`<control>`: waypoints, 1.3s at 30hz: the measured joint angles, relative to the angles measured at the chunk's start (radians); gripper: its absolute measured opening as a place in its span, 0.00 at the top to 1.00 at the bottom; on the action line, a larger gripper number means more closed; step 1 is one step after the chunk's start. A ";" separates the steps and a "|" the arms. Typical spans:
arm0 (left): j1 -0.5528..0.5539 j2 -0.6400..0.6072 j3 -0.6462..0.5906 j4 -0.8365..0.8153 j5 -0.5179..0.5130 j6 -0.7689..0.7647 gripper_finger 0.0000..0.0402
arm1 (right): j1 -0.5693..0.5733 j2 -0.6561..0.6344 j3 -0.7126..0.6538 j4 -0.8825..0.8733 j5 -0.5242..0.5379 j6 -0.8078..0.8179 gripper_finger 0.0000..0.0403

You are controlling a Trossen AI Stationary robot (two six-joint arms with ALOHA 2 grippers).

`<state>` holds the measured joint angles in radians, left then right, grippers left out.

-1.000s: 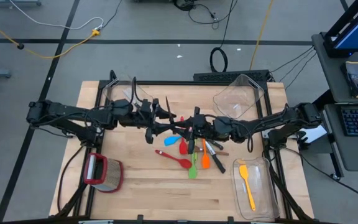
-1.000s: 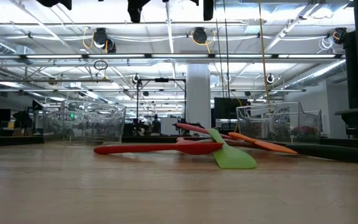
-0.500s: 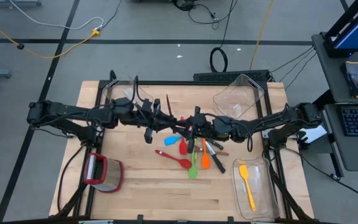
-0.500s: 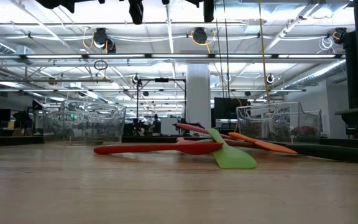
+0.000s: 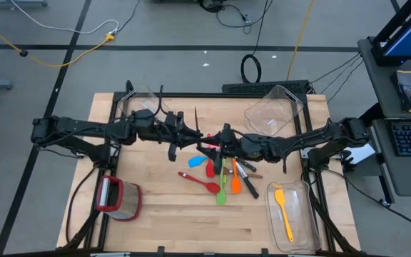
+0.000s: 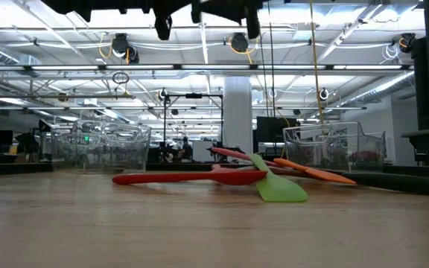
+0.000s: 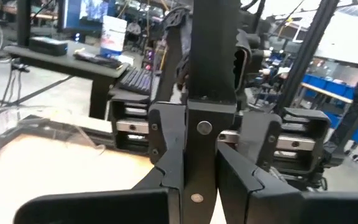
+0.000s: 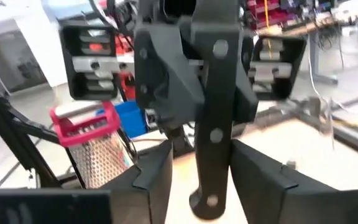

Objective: Pick & Place Kitchen Items
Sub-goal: Put the black kitchen knife into the top left transparent bin

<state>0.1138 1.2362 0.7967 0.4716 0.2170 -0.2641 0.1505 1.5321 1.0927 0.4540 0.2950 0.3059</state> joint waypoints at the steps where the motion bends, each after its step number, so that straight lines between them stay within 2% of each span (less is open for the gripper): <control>1: 0.010 0.000 0.000 -0.008 0.001 0.003 0.88 | 0.000 0.000 0.000 -0.020 0.002 0.015 0.62; 12: 0.144 -0.063 -0.001 -0.181 -0.101 0.049 0.88 | 0.003 0.000 0.000 -0.180 0.015 0.102 0.58; 16: 0.194 -0.110 0.000 -0.261 -0.191 0.048 0.88 | 0.009 0.000 0.000 -0.184 0.010 0.102 0.58; 20: 0.238 -0.150 0.000 -0.366 -0.346 0.008 0.88 | 0.006 0.000 0.000 -0.221 0.017 0.081 0.58; 30: 0.331 -0.191 0.000 -0.524 -0.558 -0.187 0.88 | -0.002 -0.007 0.000 -0.249 0.015 -0.243 0.61; 36: 0.372 -0.181 0.000 -0.597 -0.673 -0.344 0.88 | -0.039 -0.090 0.000 -0.329 0.008 -0.428 0.63; 39: 0.394 -0.173 0.000 -0.617 -0.689 -0.428 0.88 | -0.067 -0.155 0.000 -0.382 -0.057 -0.485 0.63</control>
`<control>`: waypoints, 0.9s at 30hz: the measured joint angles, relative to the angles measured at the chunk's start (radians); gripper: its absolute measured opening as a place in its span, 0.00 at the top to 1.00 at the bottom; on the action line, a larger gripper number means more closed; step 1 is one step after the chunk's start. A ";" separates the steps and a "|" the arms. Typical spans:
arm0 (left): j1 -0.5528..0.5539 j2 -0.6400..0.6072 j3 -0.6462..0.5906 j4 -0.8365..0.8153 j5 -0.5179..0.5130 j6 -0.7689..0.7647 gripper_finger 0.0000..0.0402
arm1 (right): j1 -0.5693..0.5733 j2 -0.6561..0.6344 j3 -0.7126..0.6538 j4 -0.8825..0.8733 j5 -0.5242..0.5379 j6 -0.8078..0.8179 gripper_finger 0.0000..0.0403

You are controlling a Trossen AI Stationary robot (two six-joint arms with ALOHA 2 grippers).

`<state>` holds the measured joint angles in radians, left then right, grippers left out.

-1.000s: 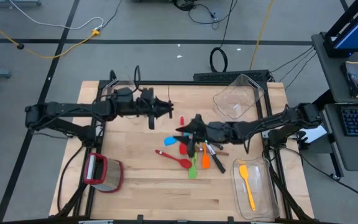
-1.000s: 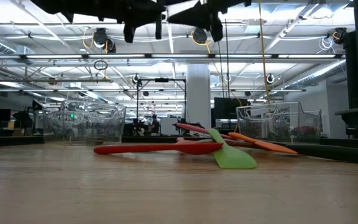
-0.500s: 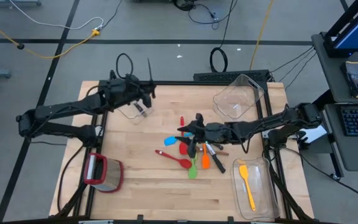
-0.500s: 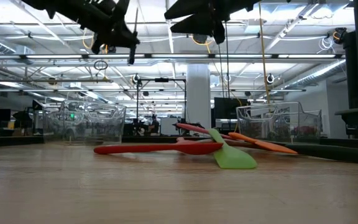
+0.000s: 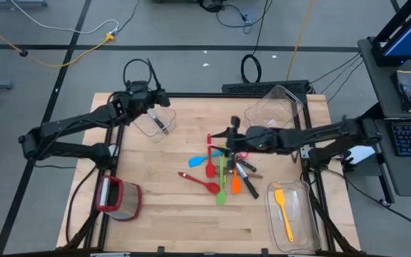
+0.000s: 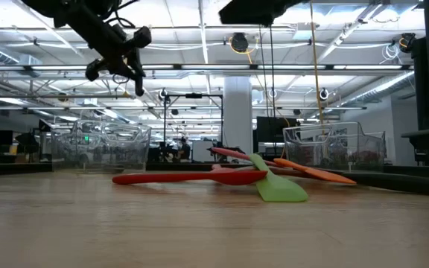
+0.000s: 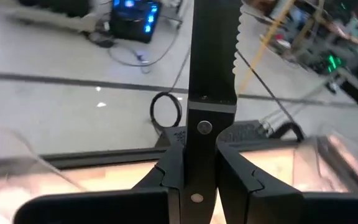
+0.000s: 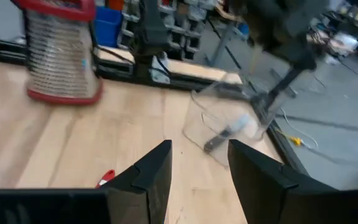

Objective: Pick & Place Kitchen Items
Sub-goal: Put the black kitchen knife into the top left transparent bin

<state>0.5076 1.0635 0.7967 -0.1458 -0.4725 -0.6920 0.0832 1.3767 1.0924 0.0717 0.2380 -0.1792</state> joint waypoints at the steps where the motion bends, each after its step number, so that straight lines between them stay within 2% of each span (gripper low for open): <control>1: 0.005 0.007 0.000 -0.008 -0.002 -0.033 0.88 | -0.010 -0.024 0.000 -0.022 -0.025 -0.011 0.63; 12: 0.033 0.070 0.002 -0.123 0.001 -0.276 0.88 | -0.126 -0.201 0.000 -0.166 -0.221 -0.120 0.64; 14: 0.046 0.085 0.024 -0.193 0.006 -0.306 0.88 | -0.140 -0.218 0.000 -0.204 -0.247 -0.121 0.64; 19: 0.092 0.156 0.177 -0.446 0.015 -0.337 0.88 | -0.166 -0.235 0.000 -0.260 -0.270 -0.126 0.64; 27: 0.176 0.309 0.403 -0.766 0.124 -0.363 0.88 | -0.176 -0.235 0.000 -0.312 -0.270 -0.158 0.64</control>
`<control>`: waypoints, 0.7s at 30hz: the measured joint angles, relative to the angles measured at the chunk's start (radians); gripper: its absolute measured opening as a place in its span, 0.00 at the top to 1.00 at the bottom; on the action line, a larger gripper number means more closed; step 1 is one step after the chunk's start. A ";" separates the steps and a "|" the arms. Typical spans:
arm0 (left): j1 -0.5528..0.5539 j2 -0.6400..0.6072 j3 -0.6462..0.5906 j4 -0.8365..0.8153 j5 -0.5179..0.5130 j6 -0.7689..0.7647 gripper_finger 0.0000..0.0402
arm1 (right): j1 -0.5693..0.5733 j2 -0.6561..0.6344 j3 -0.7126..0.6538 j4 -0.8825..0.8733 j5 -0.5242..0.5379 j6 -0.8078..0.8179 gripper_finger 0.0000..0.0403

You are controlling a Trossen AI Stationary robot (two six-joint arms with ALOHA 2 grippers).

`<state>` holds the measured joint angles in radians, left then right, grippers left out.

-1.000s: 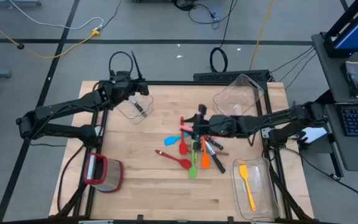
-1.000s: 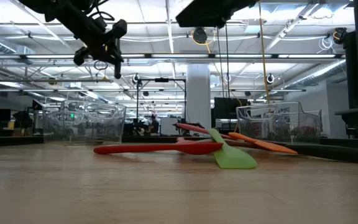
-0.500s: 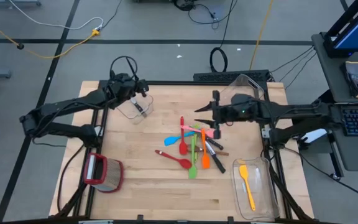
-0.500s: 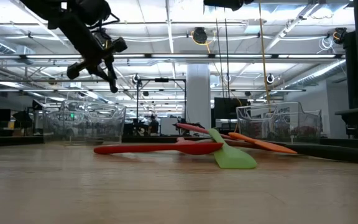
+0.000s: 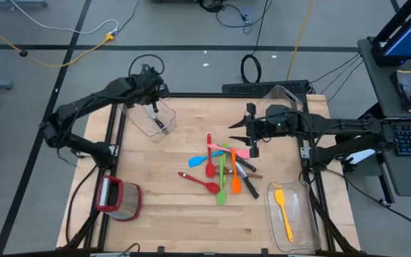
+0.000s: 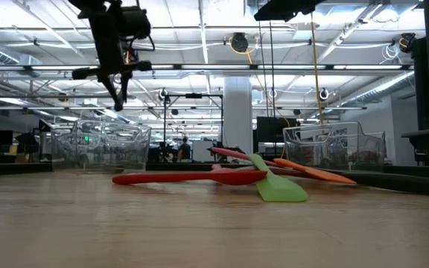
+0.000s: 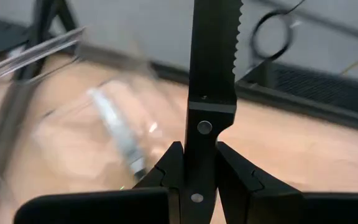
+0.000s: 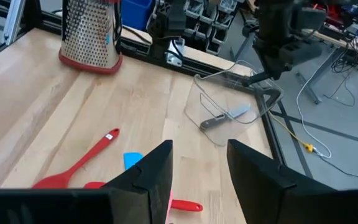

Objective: Pick & Place Kitchen Items
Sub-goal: Put the black kitchen knife into the top left transparent bin

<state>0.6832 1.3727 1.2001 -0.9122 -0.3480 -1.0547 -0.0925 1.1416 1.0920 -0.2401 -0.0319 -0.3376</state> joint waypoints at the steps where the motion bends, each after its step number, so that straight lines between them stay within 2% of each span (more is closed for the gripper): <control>1: 0.010 0.019 0.017 -0.033 0.010 -0.007 0.88 | 0.000 0.000 0.000 -0.001 0.000 -0.004 0.64; 7: 0.055 0.104 0.038 -0.202 0.129 -0.061 0.88 | 0.000 0.000 0.000 -0.029 0.000 -0.046 0.65; 11: 0.059 0.136 0.038 -0.302 0.157 -0.107 0.88 | 0.000 0.000 0.000 -0.038 0.000 -0.061 0.65; 21: 0.061 0.190 0.038 -0.314 0.196 -0.164 0.88 | 0.000 0.000 0.000 -0.041 0.000 -0.133 0.65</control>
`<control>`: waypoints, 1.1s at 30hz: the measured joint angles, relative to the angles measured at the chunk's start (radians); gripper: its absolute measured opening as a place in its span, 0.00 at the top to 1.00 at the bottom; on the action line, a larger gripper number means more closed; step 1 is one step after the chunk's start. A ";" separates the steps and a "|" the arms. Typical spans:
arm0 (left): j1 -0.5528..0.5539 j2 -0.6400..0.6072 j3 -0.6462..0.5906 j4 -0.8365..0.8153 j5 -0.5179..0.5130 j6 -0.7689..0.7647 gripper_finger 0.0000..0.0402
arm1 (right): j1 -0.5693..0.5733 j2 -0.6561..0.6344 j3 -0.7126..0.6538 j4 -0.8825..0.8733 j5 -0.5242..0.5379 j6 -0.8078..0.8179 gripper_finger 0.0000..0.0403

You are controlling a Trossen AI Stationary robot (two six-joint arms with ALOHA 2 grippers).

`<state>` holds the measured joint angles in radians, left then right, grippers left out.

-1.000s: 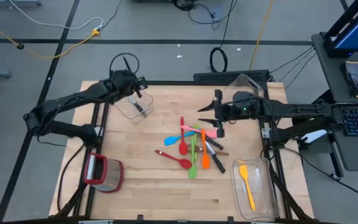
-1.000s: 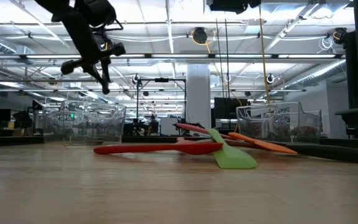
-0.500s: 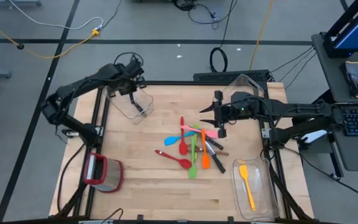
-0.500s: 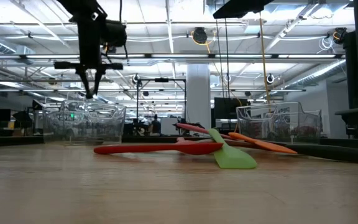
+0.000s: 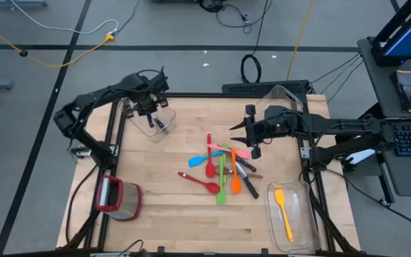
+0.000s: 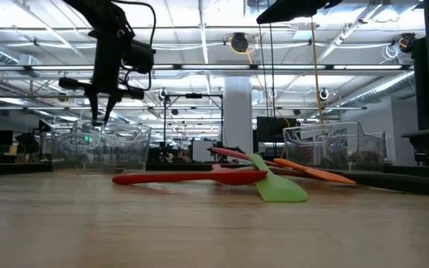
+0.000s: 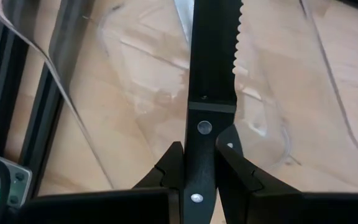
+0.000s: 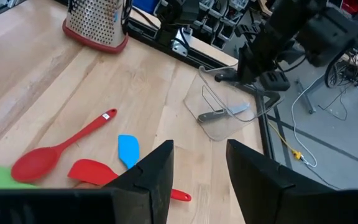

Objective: Pick & Place Kitchen Items
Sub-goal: Put the black kitchen knife into the top left transparent bin

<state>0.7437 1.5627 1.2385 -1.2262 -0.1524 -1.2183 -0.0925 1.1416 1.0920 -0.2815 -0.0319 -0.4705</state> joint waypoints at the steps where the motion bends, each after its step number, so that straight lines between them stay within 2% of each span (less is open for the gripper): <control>1: 0.000 0.011 0.000 0.000 0.003 0.001 0.88 | 0.000 0.000 0.000 -0.001 0.000 -0.004 0.65; 20: 0.025 0.204 0.000 0.005 0.049 0.062 0.86 | 0.000 0.000 0.000 -0.040 0.000 -0.024 0.65; 33: 0.033 0.282 0.000 0.026 0.049 0.124 0.83 | -0.003 0.000 0.000 -0.038 0.003 -0.024 0.65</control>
<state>0.7769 1.8449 1.2380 -1.2003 -0.1036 -1.0942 -0.0959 1.1419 1.0920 -0.3195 -0.0286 -0.4942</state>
